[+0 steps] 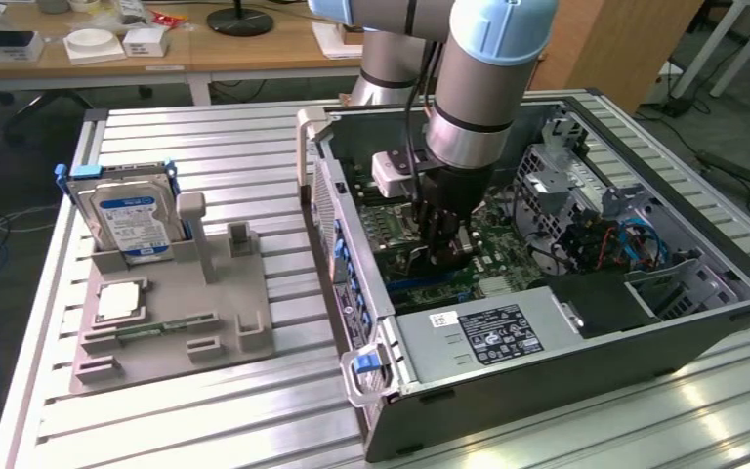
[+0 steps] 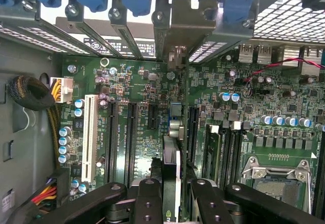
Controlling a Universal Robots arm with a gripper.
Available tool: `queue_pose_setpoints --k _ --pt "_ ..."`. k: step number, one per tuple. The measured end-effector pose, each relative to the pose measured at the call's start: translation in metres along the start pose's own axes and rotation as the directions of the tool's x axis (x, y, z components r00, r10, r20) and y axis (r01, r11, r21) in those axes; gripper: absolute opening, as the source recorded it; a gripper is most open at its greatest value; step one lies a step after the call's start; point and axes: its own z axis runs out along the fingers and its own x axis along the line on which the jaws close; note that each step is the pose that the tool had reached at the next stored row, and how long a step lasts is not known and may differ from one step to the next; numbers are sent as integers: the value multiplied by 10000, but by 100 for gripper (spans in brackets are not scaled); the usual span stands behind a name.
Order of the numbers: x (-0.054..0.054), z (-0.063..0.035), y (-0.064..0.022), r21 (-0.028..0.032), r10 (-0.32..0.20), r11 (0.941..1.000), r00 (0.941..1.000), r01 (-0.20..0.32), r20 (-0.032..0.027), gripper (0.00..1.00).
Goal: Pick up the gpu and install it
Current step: 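Insert the gpu into the slot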
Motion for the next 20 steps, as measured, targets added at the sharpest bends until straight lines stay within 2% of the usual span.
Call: queue_pose_setpoints --k 20 --pt "5 -13 1 0 63 10000 10000 -63 -1 27"
